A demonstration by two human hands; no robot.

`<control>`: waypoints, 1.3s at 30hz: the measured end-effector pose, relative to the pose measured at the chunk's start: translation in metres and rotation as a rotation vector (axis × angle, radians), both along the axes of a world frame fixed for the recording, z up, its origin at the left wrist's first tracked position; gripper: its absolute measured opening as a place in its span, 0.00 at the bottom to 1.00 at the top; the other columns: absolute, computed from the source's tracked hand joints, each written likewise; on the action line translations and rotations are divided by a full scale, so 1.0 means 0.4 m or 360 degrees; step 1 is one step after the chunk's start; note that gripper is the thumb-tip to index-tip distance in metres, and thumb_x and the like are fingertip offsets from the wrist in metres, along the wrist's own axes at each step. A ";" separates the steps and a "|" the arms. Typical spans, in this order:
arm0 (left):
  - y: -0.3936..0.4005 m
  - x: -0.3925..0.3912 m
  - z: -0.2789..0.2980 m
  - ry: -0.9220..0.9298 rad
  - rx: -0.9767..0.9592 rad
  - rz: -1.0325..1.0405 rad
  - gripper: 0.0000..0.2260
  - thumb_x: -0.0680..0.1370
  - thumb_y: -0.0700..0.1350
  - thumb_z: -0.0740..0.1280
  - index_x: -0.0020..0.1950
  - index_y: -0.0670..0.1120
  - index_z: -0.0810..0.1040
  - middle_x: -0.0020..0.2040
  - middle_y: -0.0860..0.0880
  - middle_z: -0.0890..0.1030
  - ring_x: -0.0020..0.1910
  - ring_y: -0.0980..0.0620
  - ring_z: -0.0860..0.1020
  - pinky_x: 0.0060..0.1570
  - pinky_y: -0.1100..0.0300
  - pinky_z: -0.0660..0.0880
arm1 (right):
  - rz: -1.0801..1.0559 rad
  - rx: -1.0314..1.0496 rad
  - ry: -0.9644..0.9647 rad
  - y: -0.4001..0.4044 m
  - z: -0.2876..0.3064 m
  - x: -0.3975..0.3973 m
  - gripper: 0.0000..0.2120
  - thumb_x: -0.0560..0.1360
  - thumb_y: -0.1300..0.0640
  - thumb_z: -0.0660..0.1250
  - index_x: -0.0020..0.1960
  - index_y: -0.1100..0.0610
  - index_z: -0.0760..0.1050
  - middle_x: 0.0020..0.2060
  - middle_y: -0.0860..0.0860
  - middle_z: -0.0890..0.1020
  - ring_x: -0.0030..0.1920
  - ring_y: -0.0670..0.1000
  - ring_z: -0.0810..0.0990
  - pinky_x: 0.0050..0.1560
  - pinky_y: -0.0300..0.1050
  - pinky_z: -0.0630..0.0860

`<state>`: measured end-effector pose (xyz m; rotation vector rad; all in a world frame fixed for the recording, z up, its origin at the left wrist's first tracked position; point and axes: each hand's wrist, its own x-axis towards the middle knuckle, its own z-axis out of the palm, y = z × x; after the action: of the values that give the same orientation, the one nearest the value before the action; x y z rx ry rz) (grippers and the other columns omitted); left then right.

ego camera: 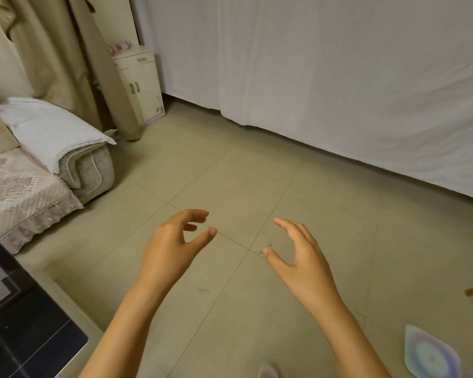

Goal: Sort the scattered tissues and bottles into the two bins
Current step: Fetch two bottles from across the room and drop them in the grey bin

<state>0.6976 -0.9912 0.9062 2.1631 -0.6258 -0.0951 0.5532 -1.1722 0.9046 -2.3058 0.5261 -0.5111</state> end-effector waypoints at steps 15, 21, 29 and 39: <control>-0.462 0.221 0.007 -0.0472 0.0620 0.0629 0.18 0.75 0.60 0.66 0.62 0.55 0.75 0.56 0.57 0.80 0.54 0.52 0.78 0.44 0.56 0.74 | 0.0111 -0.0591 0.0095 -0.549 0.037 0.369 0.27 0.73 0.50 0.68 0.70 0.52 0.67 0.66 0.48 0.73 0.65 0.51 0.70 0.59 0.48 0.69; -0.590 0.343 0.013 -0.0490 0.0915 0.0711 0.19 0.75 0.58 0.66 0.63 0.52 0.76 0.57 0.52 0.80 0.53 0.47 0.79 0.46 0.54 0.73 | 0.0175 -0.0631 0.0252 -0.668 0.035 0.509 0.29 0.74 0.46 0.65 0.72 0.52 0.64 0.68 0.49 0.70 0.67 0.52 0.68 0.59 0.49 0.69; -0.775 0.624 -0.005 -0.0453 0.1026 0.0658 0.21 0.77 0.60 0.62 0.68 0.54 0.72 0.63 0.54 0.77 0.60 0.49 0.75 0.53 0.54 0.72 | 0.0238 -0.0668 0.0362 -0.831 0.027 0.781 0.31 0.75 0.45 0.63 0.75 0.52 0.58 0.71 0.49 0.67 0.69 0.51 0.66 0.63 0.48 0.67; -1.011 1.051 0.016 -0.0492 0.1054 0.0566 0.22 0.79 0.60 0.60 0.70 0.54 0.69 0.65 0.54 0.75 0.62 0.50 0.74 0.56 0.54 0.70 | 0.0276 -0.0732 0.0464 -1.041 0.057 1.185 0.34 0.76 0.42 0.61 0.76 0.52 0.52 0.73 0.49 0.63 0.71 0.51 0.64 0.65 0.47 0.65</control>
<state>1.1179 -1.3957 0.9125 2.9346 -0.3956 0.2648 1.0271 -1.5886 0.9274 -2.8608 0.3638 -0.2251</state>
